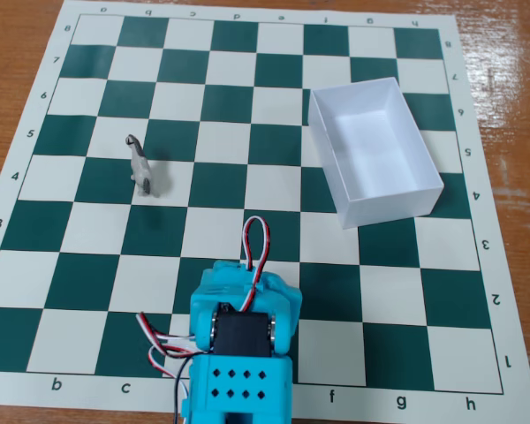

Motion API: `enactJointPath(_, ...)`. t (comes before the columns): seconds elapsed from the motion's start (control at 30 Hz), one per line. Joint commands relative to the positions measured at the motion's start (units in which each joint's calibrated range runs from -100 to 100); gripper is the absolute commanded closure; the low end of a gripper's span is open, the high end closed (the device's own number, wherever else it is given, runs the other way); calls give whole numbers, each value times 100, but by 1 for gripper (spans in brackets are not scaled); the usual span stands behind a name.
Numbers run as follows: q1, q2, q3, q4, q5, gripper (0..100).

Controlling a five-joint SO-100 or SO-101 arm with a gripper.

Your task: Grab the toy horse and put it in the box.

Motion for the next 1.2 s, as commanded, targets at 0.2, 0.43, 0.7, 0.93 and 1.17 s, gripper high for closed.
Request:
enactJointPath(0.2,-273,793,36,-1930,46,69)
enactJointPath(0.43,-673,1678,-9,-3317,100,65)
enactJointPath(0.7,-994,2784,-301,-4638,203,63)
enactJointPath(0.93,-1137,4386,-1083,-5568,339,63)
enactJointPath(1.17,-1216,6015,-2340,-6009,339,63)
